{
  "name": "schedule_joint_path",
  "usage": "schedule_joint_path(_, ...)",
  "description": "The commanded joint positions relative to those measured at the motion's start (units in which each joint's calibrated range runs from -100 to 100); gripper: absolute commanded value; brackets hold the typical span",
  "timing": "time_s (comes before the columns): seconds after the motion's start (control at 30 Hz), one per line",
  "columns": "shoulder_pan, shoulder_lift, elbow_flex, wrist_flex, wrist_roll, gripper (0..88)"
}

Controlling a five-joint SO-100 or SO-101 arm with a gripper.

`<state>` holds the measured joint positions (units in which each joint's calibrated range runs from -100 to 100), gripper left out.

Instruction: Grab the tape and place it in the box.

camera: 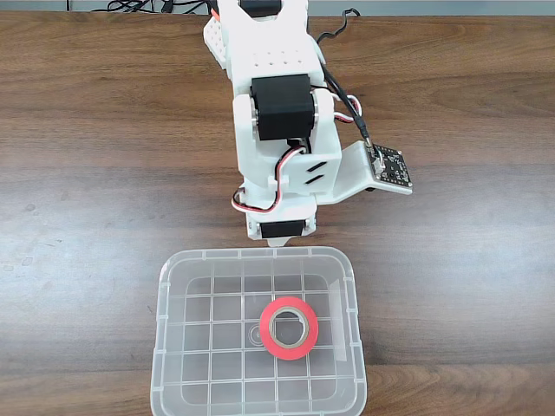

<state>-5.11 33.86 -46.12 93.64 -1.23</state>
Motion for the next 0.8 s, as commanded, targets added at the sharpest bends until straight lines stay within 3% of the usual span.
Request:
schedule_joint_path(0.0,0.9,-11.0,-4.7,1.6,-0.2,1.3)
schedule_joint_path(0.33,0.6,-27.4,1.8,6.4,0.3,1.3)
schedule_joint_path(0.77,-1.3,-66.0,51.1,6.2,0.1,1.3)
